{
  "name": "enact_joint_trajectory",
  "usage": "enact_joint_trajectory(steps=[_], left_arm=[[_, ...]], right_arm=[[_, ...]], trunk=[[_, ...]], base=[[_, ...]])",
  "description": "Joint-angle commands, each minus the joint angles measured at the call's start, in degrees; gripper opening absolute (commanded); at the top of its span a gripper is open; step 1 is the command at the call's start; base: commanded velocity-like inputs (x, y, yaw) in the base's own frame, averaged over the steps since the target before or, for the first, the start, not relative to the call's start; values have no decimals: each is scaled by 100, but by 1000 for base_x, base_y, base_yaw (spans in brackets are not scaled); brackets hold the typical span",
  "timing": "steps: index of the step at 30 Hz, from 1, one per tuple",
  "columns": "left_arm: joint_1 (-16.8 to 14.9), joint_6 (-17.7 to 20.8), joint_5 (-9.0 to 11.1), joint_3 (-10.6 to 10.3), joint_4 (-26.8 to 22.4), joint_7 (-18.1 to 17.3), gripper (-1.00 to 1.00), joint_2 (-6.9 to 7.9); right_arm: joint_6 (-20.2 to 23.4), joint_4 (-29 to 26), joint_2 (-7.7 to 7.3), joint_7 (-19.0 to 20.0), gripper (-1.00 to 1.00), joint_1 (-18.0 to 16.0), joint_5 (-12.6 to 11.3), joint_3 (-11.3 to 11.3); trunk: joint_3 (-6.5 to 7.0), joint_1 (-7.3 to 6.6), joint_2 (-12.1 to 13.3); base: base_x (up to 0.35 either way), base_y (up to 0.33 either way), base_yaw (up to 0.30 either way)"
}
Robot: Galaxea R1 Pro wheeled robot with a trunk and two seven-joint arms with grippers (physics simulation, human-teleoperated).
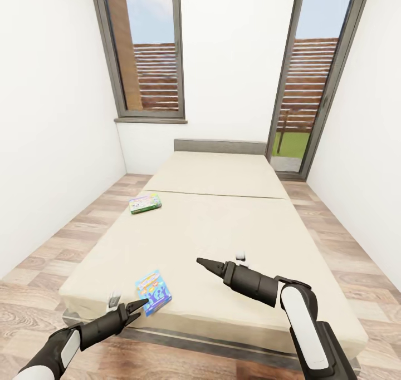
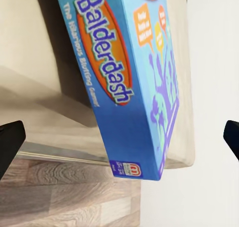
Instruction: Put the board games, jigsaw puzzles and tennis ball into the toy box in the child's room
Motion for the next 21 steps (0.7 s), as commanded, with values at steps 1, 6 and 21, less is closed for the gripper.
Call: enact_joint_trajectory(steps=[1, 6, 21], left_arm=[[-4, 57, 10, 18, 2, -13, 100, -1], [-4, 57, 10, 18, 1, -10, 100, -2], [-4, 57, 9, 17, 1, 5, 100, -25]], right_arm=[[19, -1, 4, 45, 100, -4, 43, -7], [19, -1, 0, 45, 100, -4, 42, -7], [17, 2, 5, 45, 100, -4, 38, -7]], trunk=[[-5, -1, -2], [-5, -1, -2], [-5, -1, -2]], base=[[-7, 0, 0], [-3, 0, 0], [-56, 0, 0]])
